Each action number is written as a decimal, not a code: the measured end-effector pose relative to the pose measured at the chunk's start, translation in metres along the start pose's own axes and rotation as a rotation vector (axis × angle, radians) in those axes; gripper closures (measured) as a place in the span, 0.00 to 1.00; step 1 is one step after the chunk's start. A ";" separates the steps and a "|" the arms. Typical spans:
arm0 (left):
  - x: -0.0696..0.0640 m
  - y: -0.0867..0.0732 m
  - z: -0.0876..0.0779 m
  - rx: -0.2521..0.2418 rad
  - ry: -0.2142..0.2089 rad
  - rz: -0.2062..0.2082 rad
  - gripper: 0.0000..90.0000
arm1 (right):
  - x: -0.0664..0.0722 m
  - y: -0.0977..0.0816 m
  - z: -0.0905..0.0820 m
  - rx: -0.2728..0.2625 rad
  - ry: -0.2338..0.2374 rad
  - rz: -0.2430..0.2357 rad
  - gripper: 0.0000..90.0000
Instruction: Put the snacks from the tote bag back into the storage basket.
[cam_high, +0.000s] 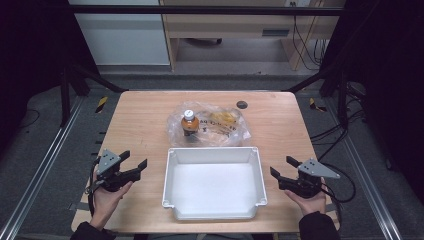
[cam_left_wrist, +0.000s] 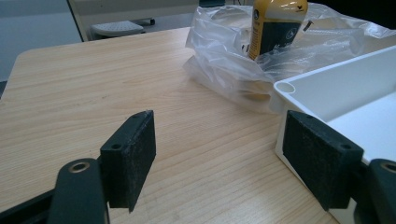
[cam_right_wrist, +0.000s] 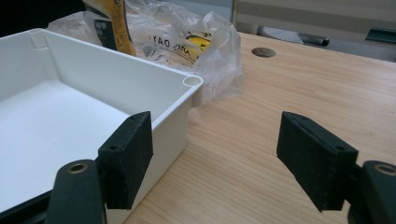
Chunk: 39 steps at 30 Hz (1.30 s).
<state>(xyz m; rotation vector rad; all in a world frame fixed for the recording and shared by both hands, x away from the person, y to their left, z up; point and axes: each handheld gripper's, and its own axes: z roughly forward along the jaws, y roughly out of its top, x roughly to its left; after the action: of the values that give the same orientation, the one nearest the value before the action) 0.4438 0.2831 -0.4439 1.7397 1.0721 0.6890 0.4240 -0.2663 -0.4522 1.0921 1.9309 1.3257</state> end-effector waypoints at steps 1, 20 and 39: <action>0.000 0.000 0.000 0.000 0.000 0.000 0.29 | 0.000 0.000 0.000 0.000 0.000 0.000 0.30; 0.001 0.006 0.002 -0.011 -0.012 -0.021 0.31 | -0.001 0.000 0.000 0.007 0.004 0.003 0.31; -0.001 0.020 0.005 -0.041 -0.027 -0.016 0.30 | -0.004 0.001 -0.002 -0.008 -0.015 0.006 0.27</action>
<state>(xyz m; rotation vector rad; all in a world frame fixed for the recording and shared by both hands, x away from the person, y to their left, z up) 0.4546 0.2764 -0.4272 1.6991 1.0448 0.6714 0.4247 -0.2704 -0.4509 1.1020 1.9116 1.3242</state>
